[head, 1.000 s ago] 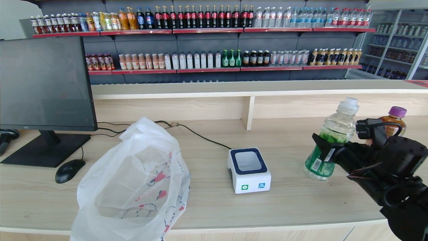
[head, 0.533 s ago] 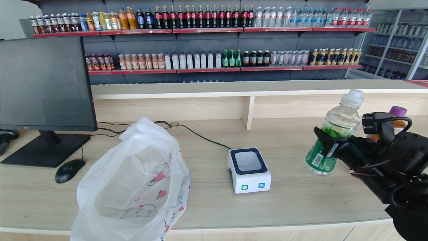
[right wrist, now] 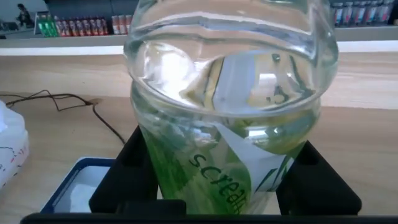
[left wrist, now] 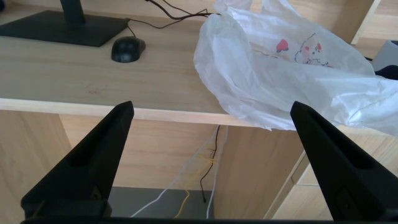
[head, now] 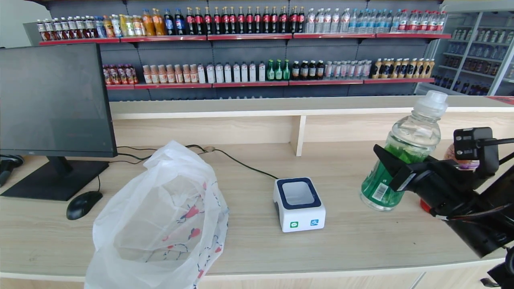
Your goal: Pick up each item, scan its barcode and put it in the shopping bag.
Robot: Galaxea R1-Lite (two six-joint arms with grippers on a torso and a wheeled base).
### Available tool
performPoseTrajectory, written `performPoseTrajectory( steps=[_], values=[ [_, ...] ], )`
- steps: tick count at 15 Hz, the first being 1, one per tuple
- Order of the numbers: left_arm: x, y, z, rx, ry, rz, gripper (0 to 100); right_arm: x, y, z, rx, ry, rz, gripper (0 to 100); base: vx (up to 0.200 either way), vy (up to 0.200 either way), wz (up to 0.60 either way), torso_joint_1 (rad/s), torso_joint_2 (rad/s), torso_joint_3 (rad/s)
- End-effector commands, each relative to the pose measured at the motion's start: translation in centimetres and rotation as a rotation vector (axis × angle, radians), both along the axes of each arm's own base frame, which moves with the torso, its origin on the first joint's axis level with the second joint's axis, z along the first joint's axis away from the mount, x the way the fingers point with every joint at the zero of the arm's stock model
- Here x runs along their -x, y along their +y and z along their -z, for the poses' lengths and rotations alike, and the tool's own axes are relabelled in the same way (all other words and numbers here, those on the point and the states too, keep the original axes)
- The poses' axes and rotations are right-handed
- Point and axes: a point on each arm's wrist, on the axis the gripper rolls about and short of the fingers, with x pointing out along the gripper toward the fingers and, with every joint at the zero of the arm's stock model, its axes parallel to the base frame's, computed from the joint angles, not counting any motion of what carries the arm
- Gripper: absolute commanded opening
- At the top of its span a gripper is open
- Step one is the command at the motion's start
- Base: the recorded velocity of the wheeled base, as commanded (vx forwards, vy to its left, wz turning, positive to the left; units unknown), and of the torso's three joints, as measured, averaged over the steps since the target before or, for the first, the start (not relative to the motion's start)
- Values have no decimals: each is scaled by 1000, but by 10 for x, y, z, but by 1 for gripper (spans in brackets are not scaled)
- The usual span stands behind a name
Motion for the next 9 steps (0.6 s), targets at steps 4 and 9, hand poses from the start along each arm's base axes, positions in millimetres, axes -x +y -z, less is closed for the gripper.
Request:
performPoseTrajectory(
  steps=[4, 9],
  values=[
    [0, 0, 0, 0, -1, 0, 100, 51, 15, -26, -30, -116, -149, 0, 0, 0, 0, 0, 0, 0],
    [0, 0, 0, 0, -1, 0, 100, 73, 44, -42, -38, -194, -311, 0, 0, 0, 0, 0, 0, 0]
  ],
)
